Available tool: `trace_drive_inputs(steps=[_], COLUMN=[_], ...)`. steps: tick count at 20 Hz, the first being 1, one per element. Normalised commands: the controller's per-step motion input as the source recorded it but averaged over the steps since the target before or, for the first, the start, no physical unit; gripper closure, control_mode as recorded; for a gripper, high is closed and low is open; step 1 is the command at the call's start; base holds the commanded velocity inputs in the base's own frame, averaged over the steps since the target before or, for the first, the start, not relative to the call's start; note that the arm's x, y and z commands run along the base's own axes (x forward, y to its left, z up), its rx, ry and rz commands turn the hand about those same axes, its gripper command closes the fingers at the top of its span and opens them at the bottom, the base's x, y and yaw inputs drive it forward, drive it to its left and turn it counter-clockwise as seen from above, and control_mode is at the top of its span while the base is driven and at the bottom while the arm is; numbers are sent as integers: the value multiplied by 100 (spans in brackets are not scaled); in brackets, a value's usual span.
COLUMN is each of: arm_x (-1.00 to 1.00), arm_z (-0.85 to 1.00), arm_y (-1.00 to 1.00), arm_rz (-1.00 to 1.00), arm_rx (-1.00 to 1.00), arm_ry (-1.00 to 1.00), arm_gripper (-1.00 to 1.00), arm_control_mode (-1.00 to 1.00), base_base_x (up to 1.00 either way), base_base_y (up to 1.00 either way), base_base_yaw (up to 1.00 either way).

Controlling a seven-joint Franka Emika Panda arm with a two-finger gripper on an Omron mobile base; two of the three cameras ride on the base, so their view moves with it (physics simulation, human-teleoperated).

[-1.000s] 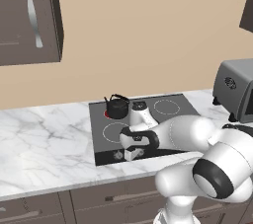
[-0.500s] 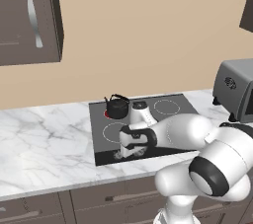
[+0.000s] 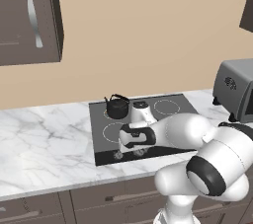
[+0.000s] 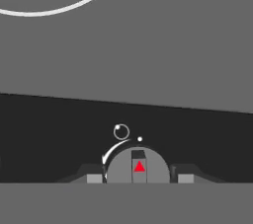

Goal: The kettle is done boiling. Turn off the stove, then wait for 300 timesteps before moving the kettle to the dining table.

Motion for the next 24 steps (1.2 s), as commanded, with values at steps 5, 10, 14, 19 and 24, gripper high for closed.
trace_drive_inputs(steps=[5, 10, 14, 19, 24], arm_x=[-13, -29, -19, -10, -23], arm_z=[-1, -3, -4, 3, 16], arm_y=[0, 0, 1, 3, 0], arm_rz=[-35, -34, -32, -13, -15], arm_rx=[2, 1, 0, 0, 0], arm_ry=[0, 0, 0, 0, 0], arm_gripper=[100, 100, -100, -100, -100], arm_control_mode=[-100, -100, -100, -100, -100], base_base_x=[0, 0, 0, 0, 0], base_base_y=[0, 0, 0, 0, 0], base_base_yaw=[0, 0, 0, 0, 0])
